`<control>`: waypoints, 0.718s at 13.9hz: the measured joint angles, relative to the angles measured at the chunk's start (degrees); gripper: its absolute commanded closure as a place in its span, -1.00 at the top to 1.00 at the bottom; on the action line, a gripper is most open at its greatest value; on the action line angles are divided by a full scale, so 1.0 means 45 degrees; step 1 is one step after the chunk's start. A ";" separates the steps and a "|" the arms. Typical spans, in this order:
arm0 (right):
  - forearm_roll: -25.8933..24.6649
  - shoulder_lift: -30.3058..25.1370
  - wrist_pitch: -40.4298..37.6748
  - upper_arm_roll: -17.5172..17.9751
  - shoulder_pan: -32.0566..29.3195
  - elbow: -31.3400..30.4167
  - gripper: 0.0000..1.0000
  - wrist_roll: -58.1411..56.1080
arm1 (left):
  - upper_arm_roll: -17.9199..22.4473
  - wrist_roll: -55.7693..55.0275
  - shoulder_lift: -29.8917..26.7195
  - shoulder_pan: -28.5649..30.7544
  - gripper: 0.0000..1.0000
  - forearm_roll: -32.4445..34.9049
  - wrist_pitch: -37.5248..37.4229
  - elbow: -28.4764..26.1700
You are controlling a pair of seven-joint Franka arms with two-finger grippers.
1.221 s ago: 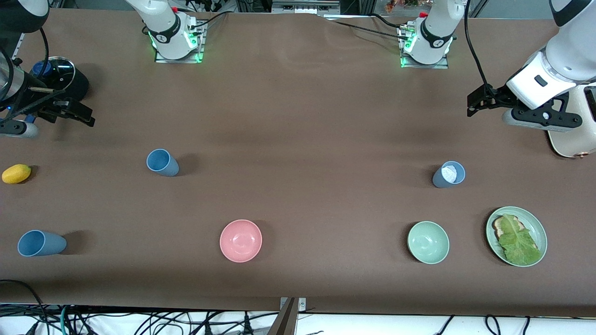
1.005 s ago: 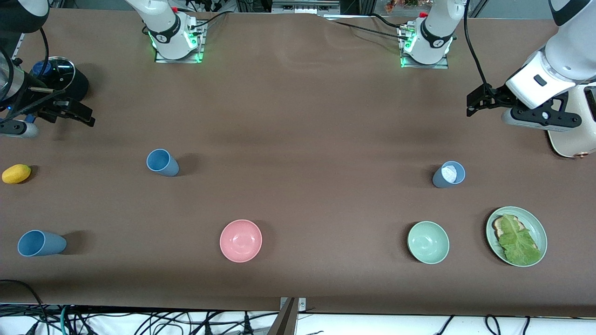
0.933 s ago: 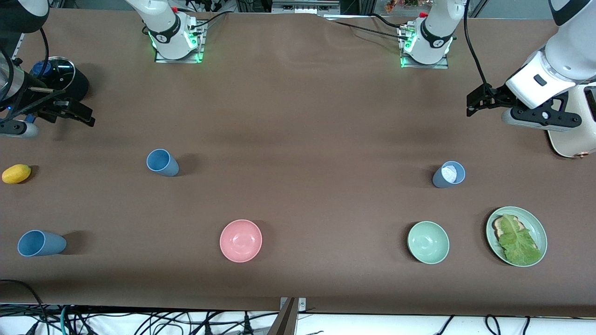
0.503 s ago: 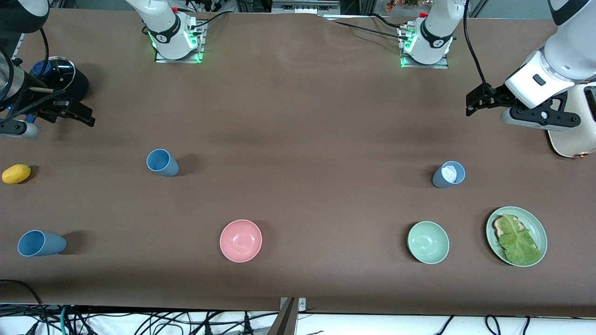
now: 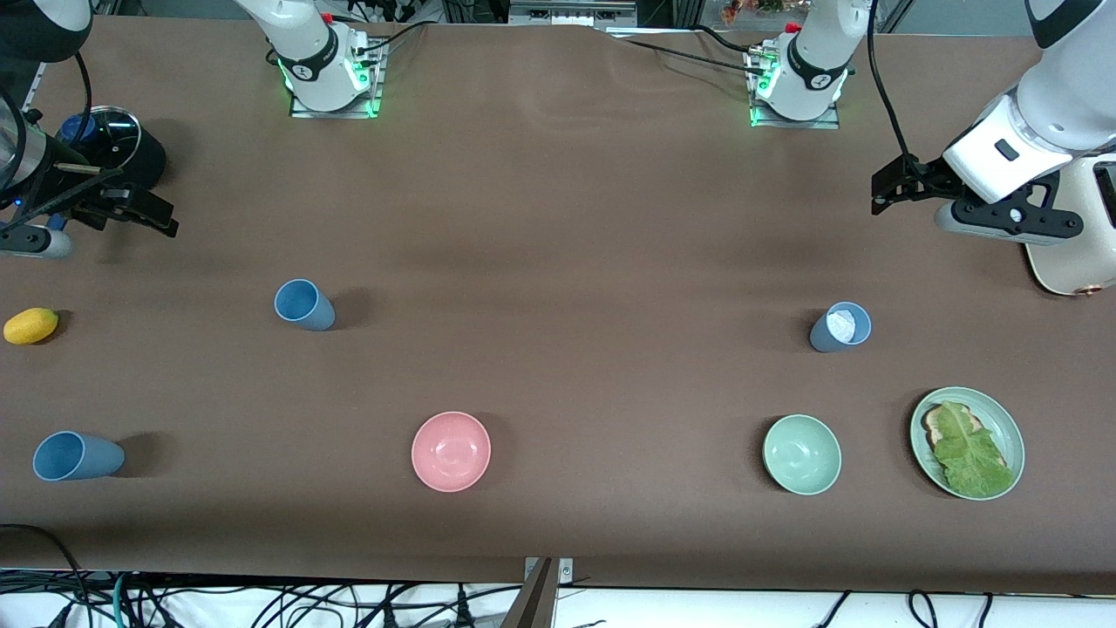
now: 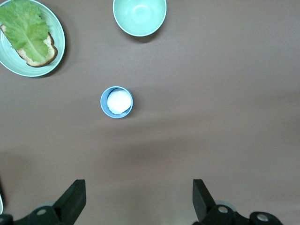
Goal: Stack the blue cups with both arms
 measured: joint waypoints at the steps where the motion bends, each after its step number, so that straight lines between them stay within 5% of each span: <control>1: 0.0000 0.0000 -0.0001 0.0000 0.0000 0.0000 1.00 0.0000 | -0.0001 0.0000 0.0015 -0.0001 1.00 0.0000 -0.0032 0.0000; 10: 0.0000 0.0000 -0.0023 0.0000 0.0000 0.0000 1.00 0.0000 | 0.0041 0.0000 0.0111 0.0070 1.00 0.0000 -0.0076 -0.0002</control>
